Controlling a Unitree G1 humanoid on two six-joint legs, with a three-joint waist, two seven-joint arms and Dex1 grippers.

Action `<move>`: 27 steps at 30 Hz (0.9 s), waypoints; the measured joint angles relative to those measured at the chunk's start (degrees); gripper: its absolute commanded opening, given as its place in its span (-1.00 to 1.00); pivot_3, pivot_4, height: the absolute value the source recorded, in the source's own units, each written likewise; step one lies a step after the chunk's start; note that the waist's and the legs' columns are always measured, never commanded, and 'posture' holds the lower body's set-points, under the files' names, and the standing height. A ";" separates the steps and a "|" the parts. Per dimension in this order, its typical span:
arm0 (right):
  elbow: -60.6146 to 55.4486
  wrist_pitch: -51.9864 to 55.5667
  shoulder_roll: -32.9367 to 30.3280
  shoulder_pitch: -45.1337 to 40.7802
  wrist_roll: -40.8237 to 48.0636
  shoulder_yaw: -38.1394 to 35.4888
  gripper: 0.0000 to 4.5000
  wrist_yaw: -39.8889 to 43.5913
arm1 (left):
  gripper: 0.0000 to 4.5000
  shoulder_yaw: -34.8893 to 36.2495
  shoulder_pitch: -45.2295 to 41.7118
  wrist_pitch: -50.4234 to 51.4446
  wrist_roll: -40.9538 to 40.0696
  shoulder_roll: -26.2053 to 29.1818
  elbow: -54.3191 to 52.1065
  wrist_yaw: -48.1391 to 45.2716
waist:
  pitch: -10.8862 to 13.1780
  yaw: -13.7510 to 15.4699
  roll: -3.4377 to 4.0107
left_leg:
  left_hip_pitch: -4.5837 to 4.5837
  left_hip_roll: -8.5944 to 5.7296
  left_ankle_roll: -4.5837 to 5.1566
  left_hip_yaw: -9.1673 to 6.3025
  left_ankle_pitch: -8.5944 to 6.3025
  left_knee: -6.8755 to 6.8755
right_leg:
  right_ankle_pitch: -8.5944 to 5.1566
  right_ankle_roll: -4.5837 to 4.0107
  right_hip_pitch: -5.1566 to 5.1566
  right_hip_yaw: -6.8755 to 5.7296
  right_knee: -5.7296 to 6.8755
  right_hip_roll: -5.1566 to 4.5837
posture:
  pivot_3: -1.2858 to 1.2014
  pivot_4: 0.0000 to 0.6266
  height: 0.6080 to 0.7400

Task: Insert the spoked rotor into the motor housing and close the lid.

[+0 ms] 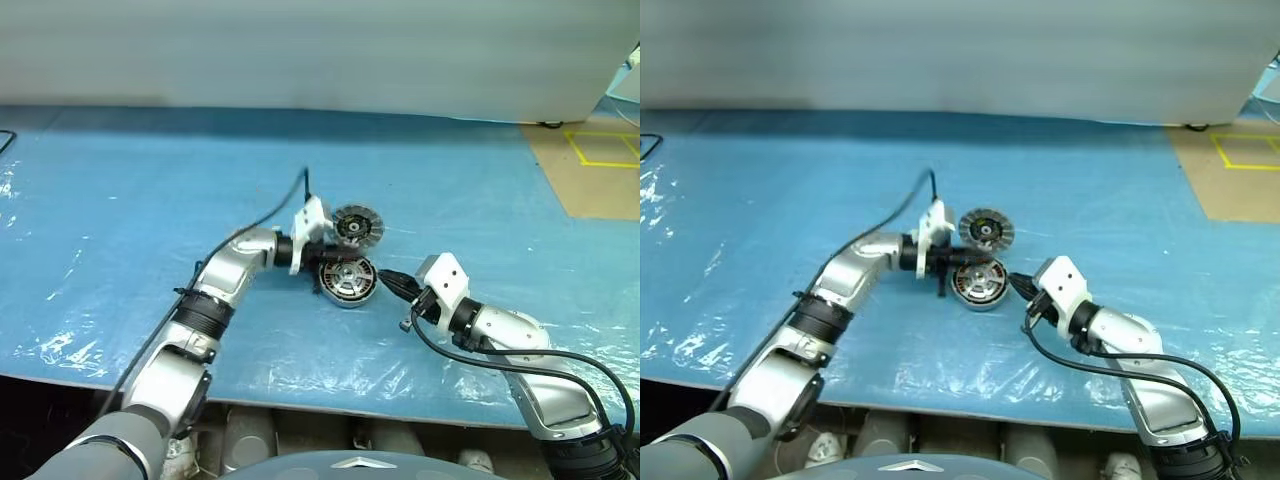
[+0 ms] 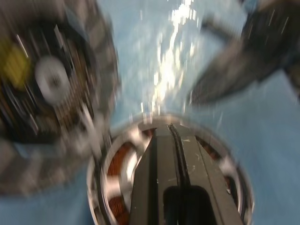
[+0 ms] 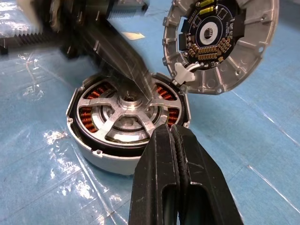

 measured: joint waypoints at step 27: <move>0.00 0.07 0.67 -0.49 0.15 0.02 -1.00 -0.14 | -0.99 0.11 -1.86 -2.16 2.94 -2.14 2.27 1.59 | -0.03 0.25 0.06 | -0.04 -0.05 0.00 0.01 0.00 0.02 | -0.09 -0.18 0.04 0.04 0.00 -0.02 | 0.03 -0.52 1.00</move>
